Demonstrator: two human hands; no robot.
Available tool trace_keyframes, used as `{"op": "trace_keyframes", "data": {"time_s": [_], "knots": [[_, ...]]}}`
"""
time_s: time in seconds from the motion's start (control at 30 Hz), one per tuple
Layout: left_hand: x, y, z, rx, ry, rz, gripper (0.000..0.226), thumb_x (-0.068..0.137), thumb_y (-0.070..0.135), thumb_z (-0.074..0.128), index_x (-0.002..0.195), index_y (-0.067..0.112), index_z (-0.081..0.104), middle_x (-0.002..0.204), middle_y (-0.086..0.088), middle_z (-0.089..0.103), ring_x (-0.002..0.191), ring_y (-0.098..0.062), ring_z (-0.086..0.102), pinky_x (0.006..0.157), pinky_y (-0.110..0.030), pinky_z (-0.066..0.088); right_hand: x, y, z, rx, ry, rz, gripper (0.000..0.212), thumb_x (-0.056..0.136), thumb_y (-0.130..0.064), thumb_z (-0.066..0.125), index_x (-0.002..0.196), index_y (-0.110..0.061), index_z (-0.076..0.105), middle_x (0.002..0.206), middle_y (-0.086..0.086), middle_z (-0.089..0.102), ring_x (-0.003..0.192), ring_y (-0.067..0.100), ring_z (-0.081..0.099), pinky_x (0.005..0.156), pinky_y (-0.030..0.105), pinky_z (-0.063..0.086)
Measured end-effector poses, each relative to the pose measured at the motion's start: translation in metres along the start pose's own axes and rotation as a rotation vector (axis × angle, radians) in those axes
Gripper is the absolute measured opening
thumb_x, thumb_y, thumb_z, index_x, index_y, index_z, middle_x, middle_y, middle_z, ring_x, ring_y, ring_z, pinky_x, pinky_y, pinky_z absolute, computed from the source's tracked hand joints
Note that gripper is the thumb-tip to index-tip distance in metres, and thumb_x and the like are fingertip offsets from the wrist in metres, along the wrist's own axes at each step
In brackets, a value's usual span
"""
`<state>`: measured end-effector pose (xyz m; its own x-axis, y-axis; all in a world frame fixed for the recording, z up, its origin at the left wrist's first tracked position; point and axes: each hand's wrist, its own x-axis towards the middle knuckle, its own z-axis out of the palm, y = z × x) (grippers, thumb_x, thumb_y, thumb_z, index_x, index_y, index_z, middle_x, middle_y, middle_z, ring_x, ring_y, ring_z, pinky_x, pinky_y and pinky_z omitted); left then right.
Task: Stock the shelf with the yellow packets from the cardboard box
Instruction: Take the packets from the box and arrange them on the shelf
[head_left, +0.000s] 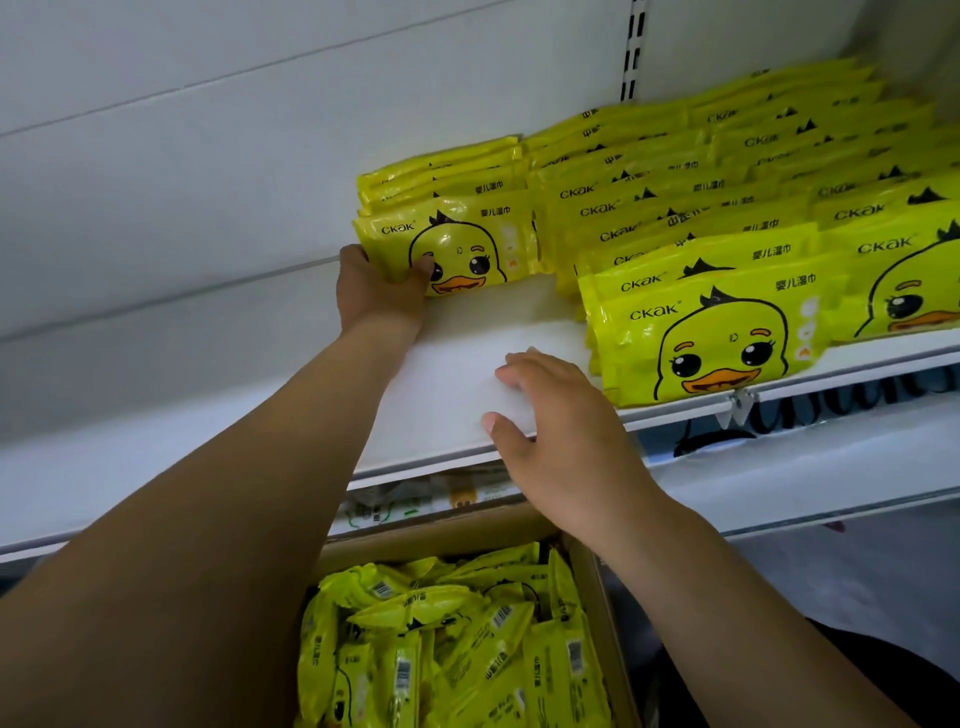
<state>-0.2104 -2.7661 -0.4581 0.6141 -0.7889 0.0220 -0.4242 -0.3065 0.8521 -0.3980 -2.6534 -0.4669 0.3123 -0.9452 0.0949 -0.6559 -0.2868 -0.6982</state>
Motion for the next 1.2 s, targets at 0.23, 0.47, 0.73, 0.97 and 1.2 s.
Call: {"op": "trace_keyframes", "data": {"time_s": [0.23,0.47,0.73,0.97,1.2], "knots": [[-0.031,-0.009,-0.036,-0.032,-0.073,-0.013,0.080,0.089,0.041,0.078,0.151,0.013,0.036,0.149,-0.008,0.047,0.132,-0.022,0.050,0.105,-0.034,0.045,-0.006,-0.003,-0.004,0.045,0.012,0.005,0.044,0.098,-0.029,0.060,0.140,-0.016,0.054,0.146,-0.001,0.051,0.140,0.014,0.040,0.114,0.027,0.030],[-0.118,-0.049,-0.107,0.149,-0.007,0.149,0.045,0.096,0.035,0.069,0.132,0.011,0.057,0.130,-0.001,0.059,0.117,-0.014,0.056,0.097,-0.025,0.041,-0.052,-0.031,0.011,0.154,0.072,-0.139,0.025,0.095,-0.021,0.064,0.120,-0.018,0.066,0.122,-0.005,0.064,0.119,0.012,0.055,0.101,0.023,0.042],[-0.213,-0.154,-0.207,0.483,0.104,0.139,0.043,0.095,0.039,0.068,0.122,0.007,0.058,0.126,-0.013,0.058,0.121,-0.033,0.052,0.103,-0.048,0.044,-0.117,-0.037,0.060,0.108,-0.269,-0.168,0.027,0.092,-0.025,0.070,0.117,-0.014,0.069,0.117,0.000,0.068,0.115,0.017,0.059,0.098,0.030,0.045],[-0.266,-0.227,-0.272,0.703,-0.030,-0.146,0.072,0.102,0.048,0.052,0.149,-0.004,0.035,0.146,-0.028,0.047,0.134,-0.047,0.045,0.107,-0.053,0.038,-0.164,-0.022,0.136,0.028,-0.587,0.062,0.025,0.091,-0.026,0.072,0.110,-0.010,0.071,0.109,0.005,0.071,0.103,0.020,0.064,0.086,0.028,0.047],[-0.259,-0.261,-0.277,0.419,-0.187,-0.285,0.056,0.110,0.046,0.029,0.126,0.000,0.055,0.123,-0.030,0.062,0.119,-0.047,0.056,0.093,-0.047,0.042,-0.189,-0.021,0.201,0.096,-0.761,0.254,0.021,0.088,-0.028,0.075,0.098,-0.010,0.070,0.098,0.009,0.073,0.096,0.025,0.069,0.086,0.037,0.054]]}}
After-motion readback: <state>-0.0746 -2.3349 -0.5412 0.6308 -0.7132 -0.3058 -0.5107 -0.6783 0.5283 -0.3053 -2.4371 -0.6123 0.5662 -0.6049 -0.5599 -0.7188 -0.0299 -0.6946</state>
